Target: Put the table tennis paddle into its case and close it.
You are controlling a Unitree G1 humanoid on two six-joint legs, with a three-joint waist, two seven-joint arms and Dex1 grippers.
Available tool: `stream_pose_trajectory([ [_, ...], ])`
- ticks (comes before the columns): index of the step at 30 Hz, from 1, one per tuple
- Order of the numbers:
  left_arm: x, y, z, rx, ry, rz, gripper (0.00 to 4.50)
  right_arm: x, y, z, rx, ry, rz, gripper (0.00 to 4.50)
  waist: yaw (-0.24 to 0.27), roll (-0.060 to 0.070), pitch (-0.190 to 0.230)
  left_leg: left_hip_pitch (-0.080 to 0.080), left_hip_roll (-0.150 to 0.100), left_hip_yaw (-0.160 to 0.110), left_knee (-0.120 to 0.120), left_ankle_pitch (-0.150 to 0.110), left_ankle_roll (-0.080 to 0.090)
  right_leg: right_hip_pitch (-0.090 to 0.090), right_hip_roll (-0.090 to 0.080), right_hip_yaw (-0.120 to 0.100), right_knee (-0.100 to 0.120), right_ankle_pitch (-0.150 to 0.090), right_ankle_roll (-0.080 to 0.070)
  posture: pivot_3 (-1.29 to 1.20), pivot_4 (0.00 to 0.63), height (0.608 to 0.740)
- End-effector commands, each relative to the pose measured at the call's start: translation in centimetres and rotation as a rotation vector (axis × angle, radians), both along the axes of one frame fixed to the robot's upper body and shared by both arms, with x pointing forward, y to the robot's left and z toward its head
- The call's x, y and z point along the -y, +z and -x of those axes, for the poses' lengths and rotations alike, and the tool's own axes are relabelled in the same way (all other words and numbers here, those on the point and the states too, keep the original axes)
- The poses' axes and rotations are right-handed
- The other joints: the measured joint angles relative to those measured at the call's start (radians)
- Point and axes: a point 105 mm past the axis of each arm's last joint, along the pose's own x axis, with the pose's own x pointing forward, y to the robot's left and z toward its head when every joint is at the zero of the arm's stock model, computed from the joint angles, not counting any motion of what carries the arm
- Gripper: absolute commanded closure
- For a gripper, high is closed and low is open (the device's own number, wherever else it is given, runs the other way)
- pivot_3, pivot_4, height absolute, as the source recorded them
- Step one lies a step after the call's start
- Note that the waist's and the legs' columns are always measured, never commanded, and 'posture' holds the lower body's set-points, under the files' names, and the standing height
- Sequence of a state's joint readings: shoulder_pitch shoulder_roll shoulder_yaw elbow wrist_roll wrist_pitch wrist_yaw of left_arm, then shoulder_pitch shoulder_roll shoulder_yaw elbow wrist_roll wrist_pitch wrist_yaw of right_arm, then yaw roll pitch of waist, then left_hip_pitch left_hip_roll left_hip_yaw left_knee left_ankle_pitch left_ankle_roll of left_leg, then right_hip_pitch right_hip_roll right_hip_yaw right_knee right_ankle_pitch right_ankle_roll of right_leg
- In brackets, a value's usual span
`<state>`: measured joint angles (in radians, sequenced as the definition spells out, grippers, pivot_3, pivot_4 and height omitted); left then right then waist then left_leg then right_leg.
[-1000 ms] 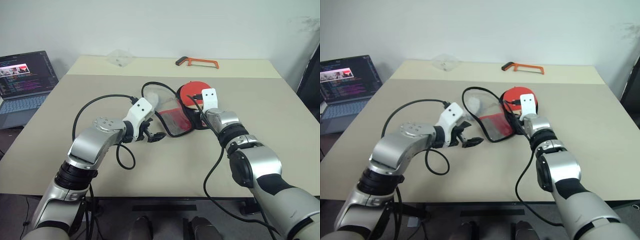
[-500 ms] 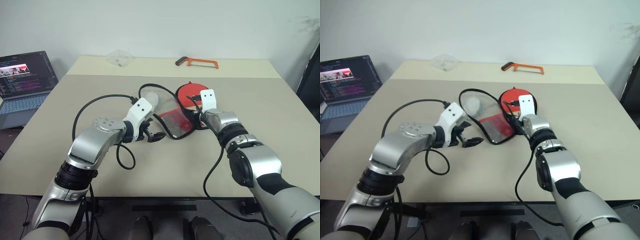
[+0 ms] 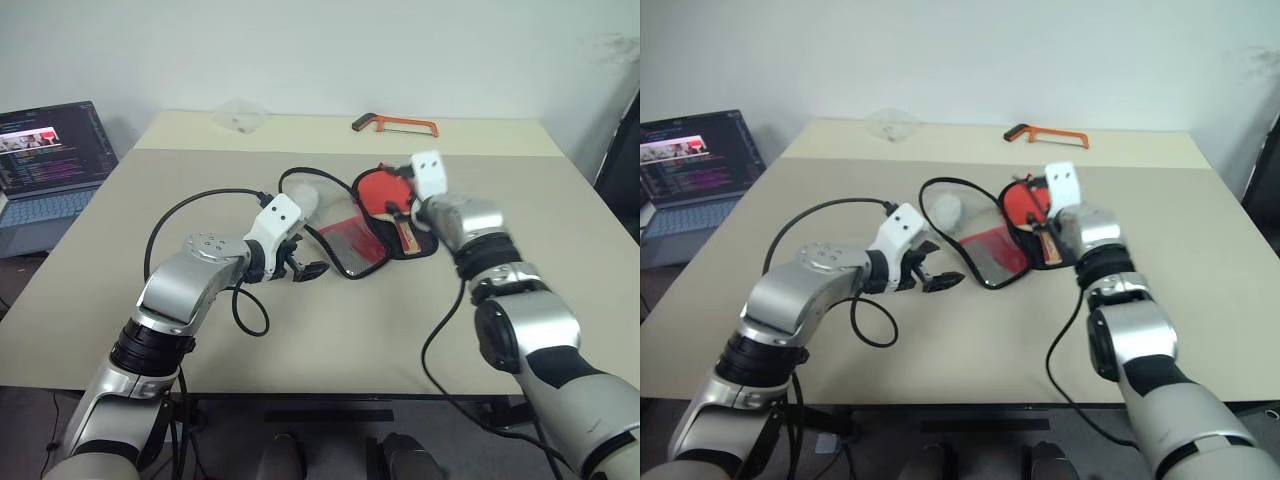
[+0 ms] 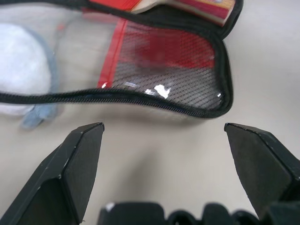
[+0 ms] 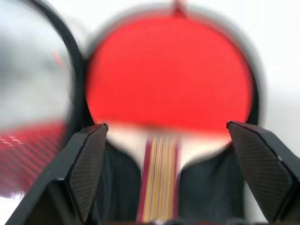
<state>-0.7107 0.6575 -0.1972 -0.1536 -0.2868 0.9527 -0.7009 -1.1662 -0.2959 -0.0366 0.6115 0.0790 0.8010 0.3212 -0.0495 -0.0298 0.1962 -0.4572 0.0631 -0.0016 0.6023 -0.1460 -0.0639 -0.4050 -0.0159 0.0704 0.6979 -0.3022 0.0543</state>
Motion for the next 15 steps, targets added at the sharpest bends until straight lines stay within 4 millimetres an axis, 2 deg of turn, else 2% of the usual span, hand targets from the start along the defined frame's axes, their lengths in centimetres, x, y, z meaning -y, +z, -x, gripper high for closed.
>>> stream_pose_trajectory([
  [1, -2.0, 1.8, -0.7, 0.074, 0.019, -0.014, 0.0, 0.8, 1.6, 5.1, 0.014, 0.225, -0.01, 0.03, 0.013, 0.0, 0.0, 0.0, 0.0, -0.001, 0.0, 0.0, 0.0, 0.0, 0.0, 0.0, 0.0, 0.0, 0.0, 0.0, 0.15, 0.74],
  [3, -3.0, 1.2, -1.3, 0.068, 0.04, -0.045, 0.0, 2.5, 1.1, 8.6, 0.053, 0.369, -0.016, 0.03, 0.026, -0.001, -0.001, 0.0, 0.0, -0.001, -0.001, 0.0, 0.0, 0.001, 0.0, -0.001, -0.002, -0.001, -0.001, 0.0, 0.15, 0.74],
  [5, -3.0, 0.7, -1.6, 0.055, 0.031, -0.049, 0.0, 4.3, 0.2, 11.6, 0.105, 0.491, 0.061, 0.03, 0.028, -0.001, -0.001, 0.0, 0.0, -0.001, 0.0, -0.001, 0.0, 0.002, 0.0, -0.001, -0.003, -0.001, -0.001, 0.0, 0.15, 0.74],
  [7, -2.8, 0.2, -1.9, 0.043, 0.025, -0.047, 0.0, 5.1, -1.1, 14.0, 0.085, 0.588, 0.11, 0.03, 0.022, -0.001, 0.0, -0.001, -0.001, -0.001, 0.003, -0.001, 0.0, 0.002, 0.0, -0.001, -0.002, -0.001, 0.0, 0.0, 0.15, 0.74],
  [10, -2.5, -0.8, -2.9, 0.044, 0.034, -0.083, 0.62, 5.5, -2.0, 16.0, 0.056, 0.679, 0.114, 0.0, 0.012, -0.001, 0.0, -0.001, 0.0, 0.0, 0.007, 0.0, 0.0, 0.003, 0.001, 0.001, -0.001, 0.0, 0.002, 0.0, 0.15, 0.74],
  [13, -1.7, -1.2, -3.5, 0.051, 0.012, -0.083, 1.66, 5.3, -1.3, 15.8, 0.112, 0.671, 0.099, 0.0, -0.008, -0.001, 0.0, 0.007, 0.001, 0.0, 0.007, 0.001, 0.003, 0.009, 0.002, 0.002, -0.001, 0.001, 0.006, 0.0, 0.15, 0.74],
  [15, -1.1, -1.3, -4.1, 0.047, 0.014, -0.071, 2.51, 5.0, -1.0, 15.9, 0.127, 0.682, 0.104, 0.0, -0.01, -0.002, 0.0, 0.01, 0.001, -0.001, 0.007, 0.004, 0.006, 0.011, 0.002, 0.002, -0.002, 0.003, 0.006, 0.0, 0.15, 0.74],
])
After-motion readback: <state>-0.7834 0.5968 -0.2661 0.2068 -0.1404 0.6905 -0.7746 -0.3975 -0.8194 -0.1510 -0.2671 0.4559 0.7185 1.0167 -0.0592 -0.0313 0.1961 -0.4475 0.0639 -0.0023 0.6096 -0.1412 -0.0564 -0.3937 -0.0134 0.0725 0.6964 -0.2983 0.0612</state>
